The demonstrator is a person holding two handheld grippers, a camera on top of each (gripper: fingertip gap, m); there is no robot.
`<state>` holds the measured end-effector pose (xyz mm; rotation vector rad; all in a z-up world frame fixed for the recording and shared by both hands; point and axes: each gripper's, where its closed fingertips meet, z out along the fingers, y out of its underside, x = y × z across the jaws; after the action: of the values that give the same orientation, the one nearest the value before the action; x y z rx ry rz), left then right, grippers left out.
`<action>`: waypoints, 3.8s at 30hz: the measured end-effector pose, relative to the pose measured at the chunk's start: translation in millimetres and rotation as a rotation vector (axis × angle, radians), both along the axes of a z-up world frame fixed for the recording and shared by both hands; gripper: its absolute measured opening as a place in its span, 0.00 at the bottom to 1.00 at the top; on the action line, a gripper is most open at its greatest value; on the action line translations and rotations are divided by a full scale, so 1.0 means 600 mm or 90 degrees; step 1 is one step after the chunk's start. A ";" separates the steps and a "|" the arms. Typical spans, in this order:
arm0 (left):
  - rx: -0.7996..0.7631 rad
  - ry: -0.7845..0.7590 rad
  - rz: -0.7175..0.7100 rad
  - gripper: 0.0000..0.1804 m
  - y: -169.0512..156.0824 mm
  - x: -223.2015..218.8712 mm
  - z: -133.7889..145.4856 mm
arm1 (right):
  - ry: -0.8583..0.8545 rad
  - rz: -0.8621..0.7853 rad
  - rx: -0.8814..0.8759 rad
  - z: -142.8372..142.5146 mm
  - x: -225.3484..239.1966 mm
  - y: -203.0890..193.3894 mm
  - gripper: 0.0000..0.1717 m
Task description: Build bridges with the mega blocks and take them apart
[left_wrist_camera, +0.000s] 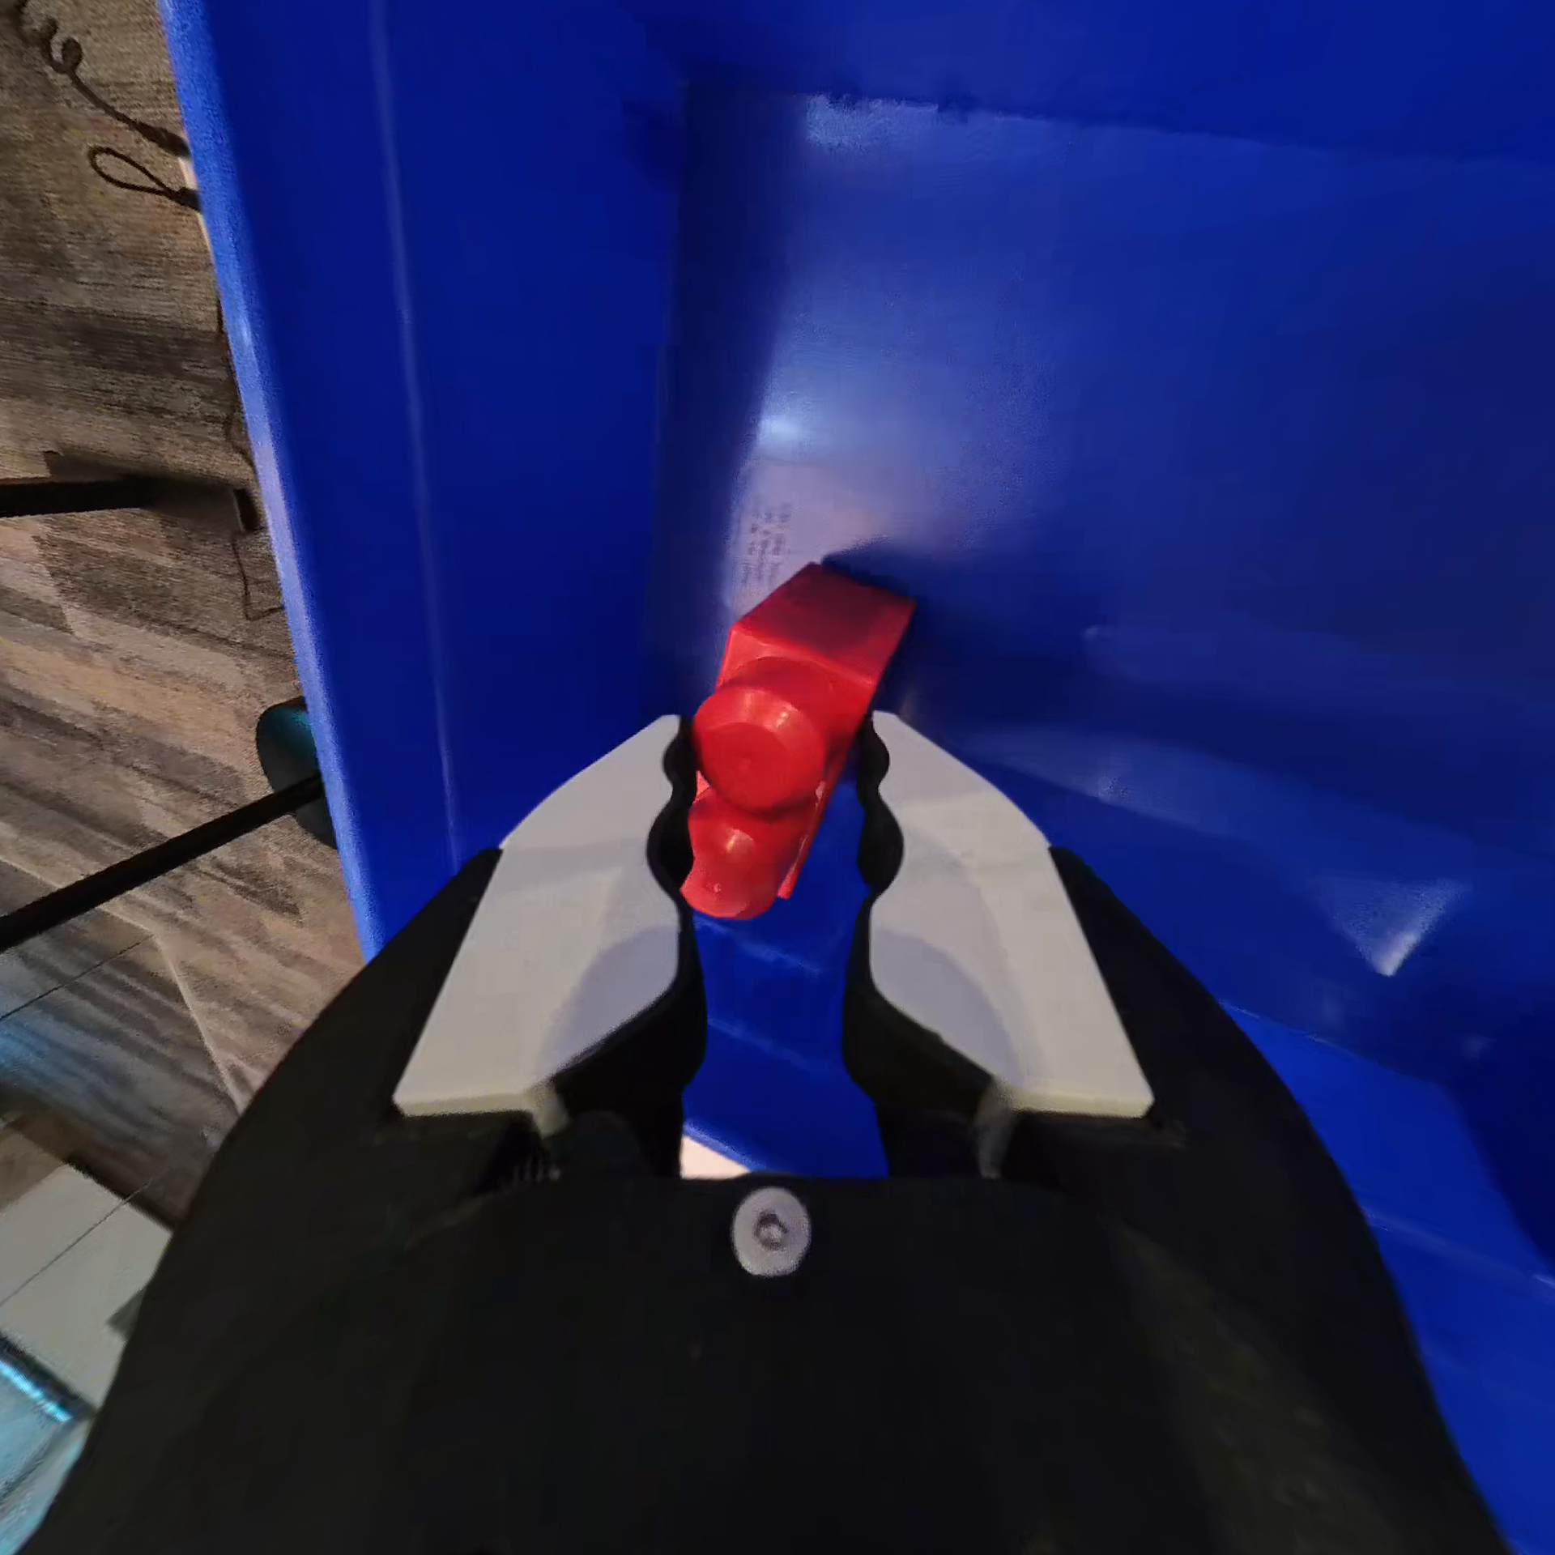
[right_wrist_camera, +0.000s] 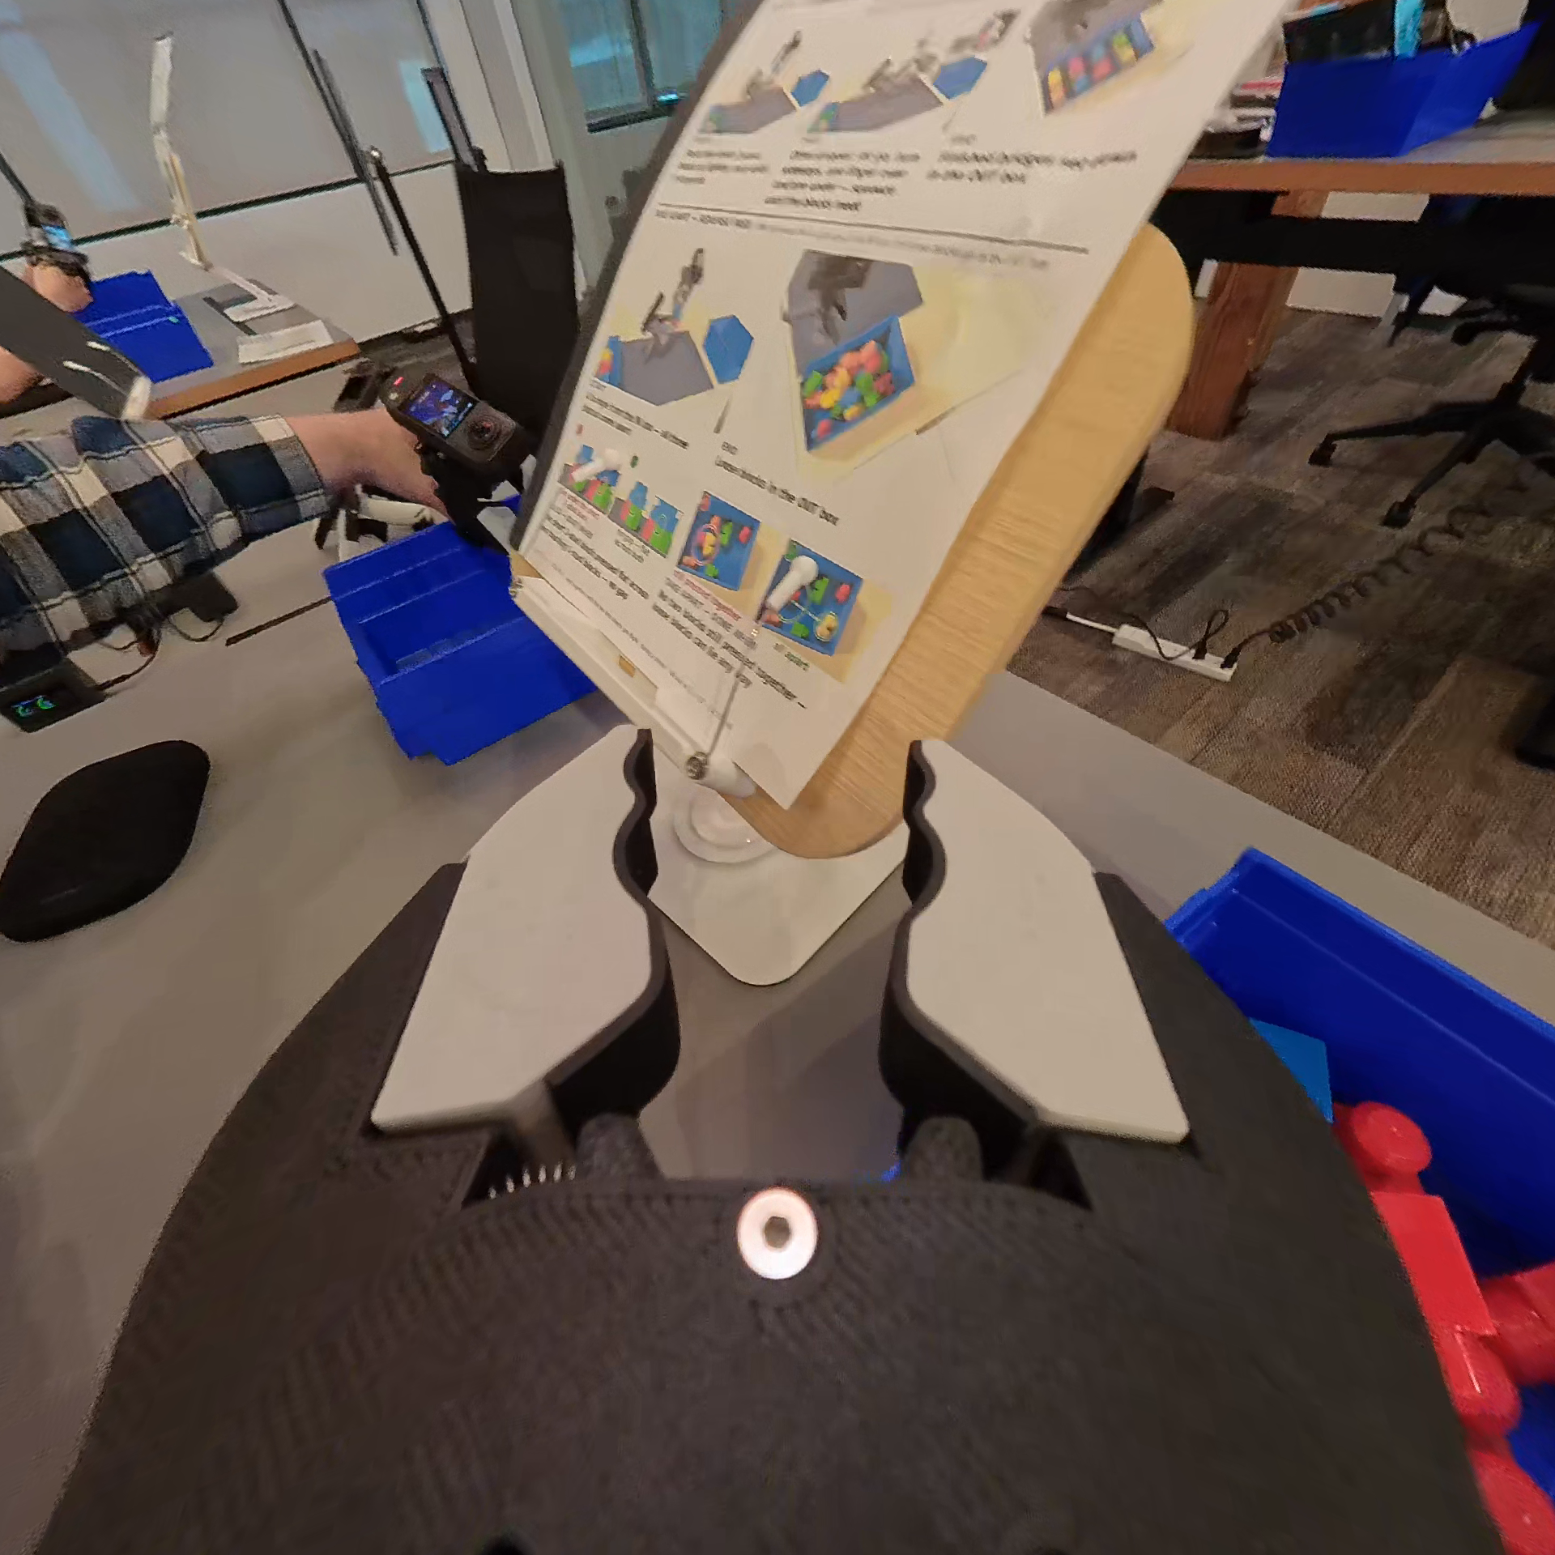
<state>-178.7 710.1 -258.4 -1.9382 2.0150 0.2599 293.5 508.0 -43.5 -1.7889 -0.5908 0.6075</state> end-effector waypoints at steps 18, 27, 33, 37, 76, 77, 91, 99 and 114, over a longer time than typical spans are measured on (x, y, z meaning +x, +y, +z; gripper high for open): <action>-0.021 -0.184 -0.135 0.19 -0.405 0.349 0.285 | -0.244 0.275 0.074 -0.084 -0.363 -0.128 0.36; -0.039 -0.166 -0.185 0.18 -0.459 0.440 0.303 | -0.253 0.258 0.081 -0.090 -0.352 -0.114 0.21; -0.007 -0.353 -0.145 0.28 -0.433 0.461 0.383 | -0.026 0.265 0.087 -0.015 -0.310 -0.102 0.21; -0.053 -0.545 -0.093 0.35 -0.427 0.449 0.406 | 0.164 0.329 0.091 0.035 -0.285 -0.111 0.21; 0.428 -0.611 -0.250 0.65 -0.442 0.497 0.395 | 0.530 0.497 -0.129 0.064 -0.270 -0.120 0.21; 0.461 -0.597 -0.262 0.65 -0.443 0.500 0.396 | 0.532 0.505 -0.135 0.062 -0.275 -0.122 0.21; 0.462 -0.653 -0.338 0.48 -0.475 0.504 0.404 | 0.550 0.562 -0.174 0.056 -0.302 -0.142 0.21; 0.451 -0.645 -0.348 0.46 -0.477 0.502 0.400 | 0.566 0.571 -0.177 0.059 -0.305 -0.145 0.21; 0.367 -0.672 -0.364 0.43 -0.511 0.480 0.395 | 0.515 0.621 -0.174 0.056 -0.320 -0.170 0.20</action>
<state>109.2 403.3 -21.3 -0.7797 1.4164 -0.2612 101.8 405.7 -9.9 -1.2147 -0.7962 2.0252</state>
